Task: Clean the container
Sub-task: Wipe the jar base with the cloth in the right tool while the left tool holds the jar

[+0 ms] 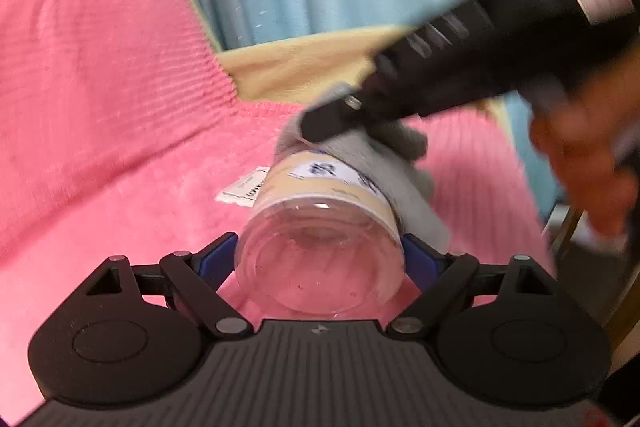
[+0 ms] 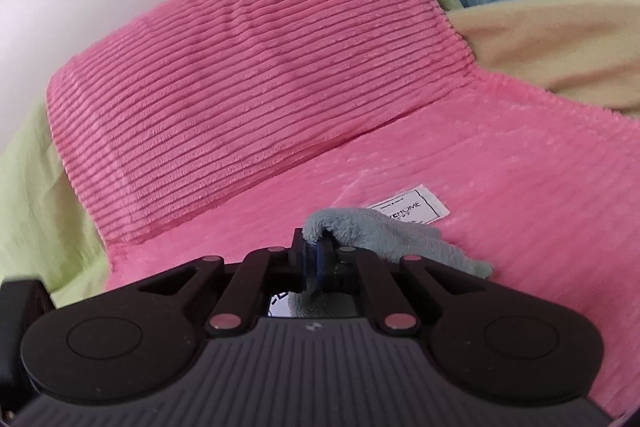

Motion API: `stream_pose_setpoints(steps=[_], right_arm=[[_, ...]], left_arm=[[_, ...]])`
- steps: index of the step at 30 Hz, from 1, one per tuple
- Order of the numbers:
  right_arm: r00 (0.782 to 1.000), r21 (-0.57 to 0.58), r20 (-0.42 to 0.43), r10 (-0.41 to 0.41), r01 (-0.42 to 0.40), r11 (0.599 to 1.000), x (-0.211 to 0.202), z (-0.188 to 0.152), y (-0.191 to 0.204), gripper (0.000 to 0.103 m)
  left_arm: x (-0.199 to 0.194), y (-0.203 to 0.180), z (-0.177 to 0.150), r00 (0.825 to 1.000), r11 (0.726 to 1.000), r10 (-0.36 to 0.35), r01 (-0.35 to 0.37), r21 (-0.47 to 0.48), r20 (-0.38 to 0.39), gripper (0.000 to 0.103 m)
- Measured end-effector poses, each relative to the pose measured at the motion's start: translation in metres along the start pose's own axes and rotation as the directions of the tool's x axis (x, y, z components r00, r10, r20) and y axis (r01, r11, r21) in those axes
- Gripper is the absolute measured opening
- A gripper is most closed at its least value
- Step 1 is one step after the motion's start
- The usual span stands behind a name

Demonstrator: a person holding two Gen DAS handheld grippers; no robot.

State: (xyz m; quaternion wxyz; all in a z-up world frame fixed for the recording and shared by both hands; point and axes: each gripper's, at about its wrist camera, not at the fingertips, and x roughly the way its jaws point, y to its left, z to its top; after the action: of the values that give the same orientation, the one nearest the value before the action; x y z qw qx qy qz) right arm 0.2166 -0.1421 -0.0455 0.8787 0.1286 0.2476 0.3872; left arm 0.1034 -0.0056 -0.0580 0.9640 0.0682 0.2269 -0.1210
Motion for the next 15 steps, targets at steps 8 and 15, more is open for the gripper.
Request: stream_pose_setpoints(steps=[8,15], right_arm=[[1.000,-0.002,-0.001,-0.008,0.007,1.000,-0.003,0.001,0.002,0.003],[0.983,-0.069,-0.089,0.161,-0.167,0.984,0.002,-0.007,0.020,0.003]], left_arm=[[0.002,0.028,-0.001,0.996,0.969,-0.094,0.092,-0.227,0.001,0.086],[0.001,-0.015,-0.001,0.999,0.985,0.046,-0.047,0.163,0.010,0.086]])
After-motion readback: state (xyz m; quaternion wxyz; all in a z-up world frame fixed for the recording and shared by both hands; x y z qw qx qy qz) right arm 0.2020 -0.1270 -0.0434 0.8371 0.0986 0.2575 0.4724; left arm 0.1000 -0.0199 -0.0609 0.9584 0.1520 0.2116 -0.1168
